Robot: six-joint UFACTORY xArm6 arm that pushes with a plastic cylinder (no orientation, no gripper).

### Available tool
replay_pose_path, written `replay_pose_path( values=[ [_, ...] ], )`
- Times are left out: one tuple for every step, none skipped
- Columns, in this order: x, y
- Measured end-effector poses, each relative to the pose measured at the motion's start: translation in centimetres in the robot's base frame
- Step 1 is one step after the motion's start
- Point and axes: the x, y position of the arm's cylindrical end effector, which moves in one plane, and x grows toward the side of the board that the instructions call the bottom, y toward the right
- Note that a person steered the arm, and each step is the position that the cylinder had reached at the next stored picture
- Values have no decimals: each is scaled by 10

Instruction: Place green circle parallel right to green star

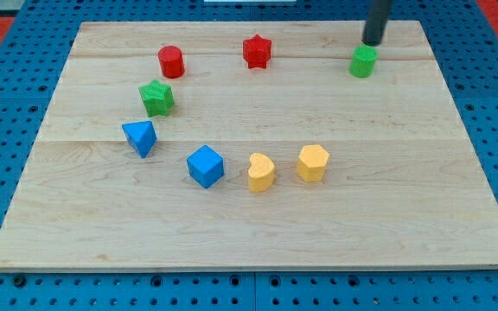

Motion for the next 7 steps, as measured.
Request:
replay_pose_path(
  values=[
    [37, -7],
    [83, 12],
    [131, -12],
    [182, -40],
    [203, -82],
    [224, -87],
    [251, -79]
  ],
)
